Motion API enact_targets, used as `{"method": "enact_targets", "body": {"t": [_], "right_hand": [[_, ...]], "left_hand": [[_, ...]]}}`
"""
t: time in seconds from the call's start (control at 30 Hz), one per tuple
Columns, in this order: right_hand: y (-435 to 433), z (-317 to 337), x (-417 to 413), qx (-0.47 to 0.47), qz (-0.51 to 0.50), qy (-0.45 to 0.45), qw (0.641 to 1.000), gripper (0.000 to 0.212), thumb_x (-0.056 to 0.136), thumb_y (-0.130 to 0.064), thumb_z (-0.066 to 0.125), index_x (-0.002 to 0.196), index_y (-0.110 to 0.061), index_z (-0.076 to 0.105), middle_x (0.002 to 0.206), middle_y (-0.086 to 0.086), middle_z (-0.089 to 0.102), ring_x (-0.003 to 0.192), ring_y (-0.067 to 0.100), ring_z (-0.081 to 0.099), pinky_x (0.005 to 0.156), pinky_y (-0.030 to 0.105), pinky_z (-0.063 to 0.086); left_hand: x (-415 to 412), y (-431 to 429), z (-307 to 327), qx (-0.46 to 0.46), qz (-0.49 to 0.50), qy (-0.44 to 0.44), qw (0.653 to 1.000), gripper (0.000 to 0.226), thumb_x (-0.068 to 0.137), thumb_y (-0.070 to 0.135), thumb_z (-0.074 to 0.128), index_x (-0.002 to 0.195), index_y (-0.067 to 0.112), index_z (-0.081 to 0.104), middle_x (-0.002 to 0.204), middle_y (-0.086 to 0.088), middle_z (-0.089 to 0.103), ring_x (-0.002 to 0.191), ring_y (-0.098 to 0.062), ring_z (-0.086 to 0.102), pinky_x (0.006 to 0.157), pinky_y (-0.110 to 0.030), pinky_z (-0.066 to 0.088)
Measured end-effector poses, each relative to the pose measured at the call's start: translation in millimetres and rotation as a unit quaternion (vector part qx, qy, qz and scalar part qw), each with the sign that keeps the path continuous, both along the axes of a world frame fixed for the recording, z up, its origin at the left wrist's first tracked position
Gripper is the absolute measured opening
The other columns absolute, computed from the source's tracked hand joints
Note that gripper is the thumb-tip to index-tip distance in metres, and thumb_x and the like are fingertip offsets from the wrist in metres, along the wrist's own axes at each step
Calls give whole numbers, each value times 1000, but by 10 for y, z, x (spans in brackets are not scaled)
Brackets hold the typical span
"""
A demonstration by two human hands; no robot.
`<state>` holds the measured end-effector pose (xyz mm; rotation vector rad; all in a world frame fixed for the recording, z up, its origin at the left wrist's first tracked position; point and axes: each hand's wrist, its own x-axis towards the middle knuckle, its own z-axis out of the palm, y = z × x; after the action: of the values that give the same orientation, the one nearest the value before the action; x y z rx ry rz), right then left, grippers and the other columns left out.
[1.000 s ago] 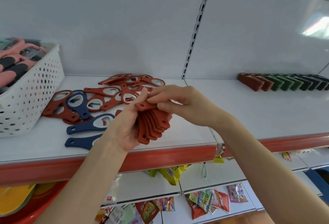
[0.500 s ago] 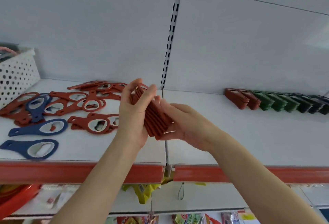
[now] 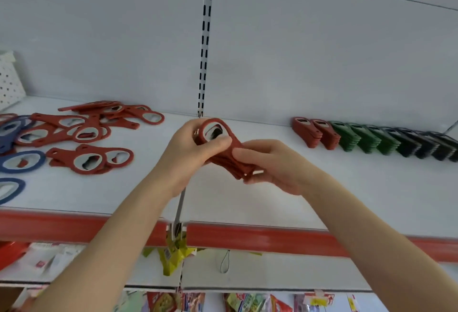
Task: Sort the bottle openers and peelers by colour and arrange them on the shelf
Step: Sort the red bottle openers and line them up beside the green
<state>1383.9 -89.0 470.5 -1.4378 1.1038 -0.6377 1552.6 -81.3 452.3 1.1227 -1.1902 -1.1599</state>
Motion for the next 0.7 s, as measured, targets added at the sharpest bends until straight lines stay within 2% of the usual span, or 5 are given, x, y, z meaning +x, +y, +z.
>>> {"method": "enact_targets", "body": {"t": [0.1,0.23,0.33,0.5,0.7], "right_hand": [[-64,9,-156,-187,16,182,965,21,77,-29,73,97,-25,69,83,8,68,72,25,59,68,42,48],[-19,-136,-255,-284,23,302,910,45,75,-28,75,117,-19,62,104,1,63,90,12,54,80,17,39],[50,-307,-291,-264,-17,288,920,53,77,-25,74,126,-16,56,118,3,58,106,13,52,90,17,37],[157,-498,-249,-138,-120,179,967,81,75,-14,75,143,-15,30,139,7,41,126,19,44,108,36,35],[211,-488,-111,-142,-186,119,965,68,80,-2,64,141,-9,34,139,6,44,128,16,42,110,32,33]], "left_hand": [[1,-46,-76,-27,-30,-164,986,48,74,22,75,117,21,54,107,0,62,102,-15,59,87,-23,47],[-83,-57,-220,-50,-94,-299,948,58,75,21,75,127,16,49,115,1,58,104,-12,56,89,-19,42],[-145,-42,-290,-83,-92,-348,929,48,80,24,70,123,16,50,110,3,55,101,-11,53,81,-17,37],[-325,16,-353,-72,-86,-351,930,61,92,21,53,144,14,20,142,-5,31,128,-11,31,91,-9,18],[-444,8,-369,-79,-72,-329,938,65,93,14,50,146,7,12,150,-8,17,139,-14,17,98,-7,9]]}}
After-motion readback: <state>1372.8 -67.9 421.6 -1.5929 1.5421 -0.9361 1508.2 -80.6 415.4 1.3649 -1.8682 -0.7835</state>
